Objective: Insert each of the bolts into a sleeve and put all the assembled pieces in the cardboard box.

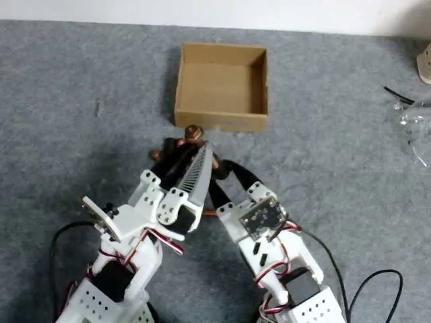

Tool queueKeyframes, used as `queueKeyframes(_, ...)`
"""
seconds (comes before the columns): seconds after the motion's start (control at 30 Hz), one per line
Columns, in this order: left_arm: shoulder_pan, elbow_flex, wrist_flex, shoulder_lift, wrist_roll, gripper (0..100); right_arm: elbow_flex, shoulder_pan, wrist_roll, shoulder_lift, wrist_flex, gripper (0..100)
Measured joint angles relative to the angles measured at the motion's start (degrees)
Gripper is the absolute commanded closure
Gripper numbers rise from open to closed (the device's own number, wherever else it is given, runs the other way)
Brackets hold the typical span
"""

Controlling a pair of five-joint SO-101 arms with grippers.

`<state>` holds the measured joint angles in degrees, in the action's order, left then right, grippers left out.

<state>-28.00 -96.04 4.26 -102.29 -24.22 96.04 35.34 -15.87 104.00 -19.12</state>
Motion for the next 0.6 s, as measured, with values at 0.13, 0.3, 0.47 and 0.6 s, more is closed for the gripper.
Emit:
queueKeyframes(0.13, 0.1, 0.0, 0.4, 0.0, 0.0, 99, 0.0, 1.4, 0.0, 0.0, 0.0, 99.5)
queueKeyframes(0.3, 0.4, 0.0, 0.4, 0.0, 0.0, 99, 0.0, 1.5, 0.0, 0.0, 0.0, 99.5)
queueKeyframes(0.47, 0.4, 0.0, 0.4, 0.0, 0.0, 99, 0.0, 1.5, 0.0, 0.0, 0.0, 99.5)
queueKeyframes(0.6, 0.4, 0.0, 0.4, 0.0, 0.0, 99, 0.0, 1.5, 0.0, 0.0, 0.0, 99.5)
